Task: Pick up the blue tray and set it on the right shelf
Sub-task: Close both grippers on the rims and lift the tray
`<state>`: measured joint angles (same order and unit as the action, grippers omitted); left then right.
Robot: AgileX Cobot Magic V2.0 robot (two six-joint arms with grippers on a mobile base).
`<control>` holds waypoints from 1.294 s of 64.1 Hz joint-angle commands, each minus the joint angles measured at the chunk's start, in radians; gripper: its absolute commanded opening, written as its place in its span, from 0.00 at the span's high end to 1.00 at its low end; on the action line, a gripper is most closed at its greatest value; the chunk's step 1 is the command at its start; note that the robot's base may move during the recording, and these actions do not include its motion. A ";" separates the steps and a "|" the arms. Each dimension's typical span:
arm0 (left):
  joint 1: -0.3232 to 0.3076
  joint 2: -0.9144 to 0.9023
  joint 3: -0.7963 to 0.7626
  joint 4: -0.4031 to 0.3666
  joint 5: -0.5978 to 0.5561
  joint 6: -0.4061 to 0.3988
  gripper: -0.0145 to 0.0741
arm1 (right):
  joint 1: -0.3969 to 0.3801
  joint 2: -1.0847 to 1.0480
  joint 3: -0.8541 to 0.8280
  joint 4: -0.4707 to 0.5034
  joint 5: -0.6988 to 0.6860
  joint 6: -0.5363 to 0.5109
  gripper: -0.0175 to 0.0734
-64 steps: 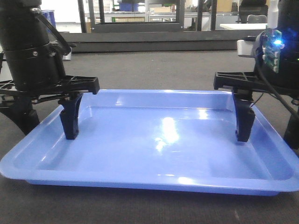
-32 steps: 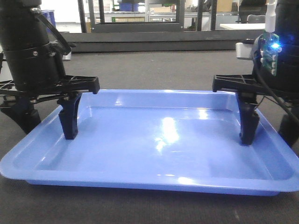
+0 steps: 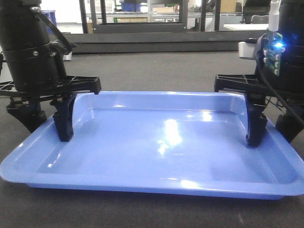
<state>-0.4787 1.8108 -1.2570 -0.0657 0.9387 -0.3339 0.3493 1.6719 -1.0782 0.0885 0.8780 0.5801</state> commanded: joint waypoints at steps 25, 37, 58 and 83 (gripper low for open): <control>-0.006 -0.040 -0.022 -0.002 -0.007 -0.006 0.72 | -0.002 -0.038 -0.023 0.001 -0.009 -0.002 0.62; -0.006 -0.040 -0.022 -0.014 0.001 -0.006 0.72 | -0.002 -0.038 -0.023 0.001 -0.008 -0.002 0.62; -0.006 -0.074 -0.115 -0.018 0.080 -0.006 0.72 | -0.002 -0.050 -0.095 -0.012 0.067 -0.005 0.62; -0.008 -0.318 -0.022 -0.079 0.156 -0.098 0.72 | 0.070 -0.191 -0.119 -0.035 0.118 -0.005 0.62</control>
<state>-0.4787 1.5994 -1.3072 -0.0831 1.0933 -0.3817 0.3866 1.5558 -1.1685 0.0583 1.0169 0.5654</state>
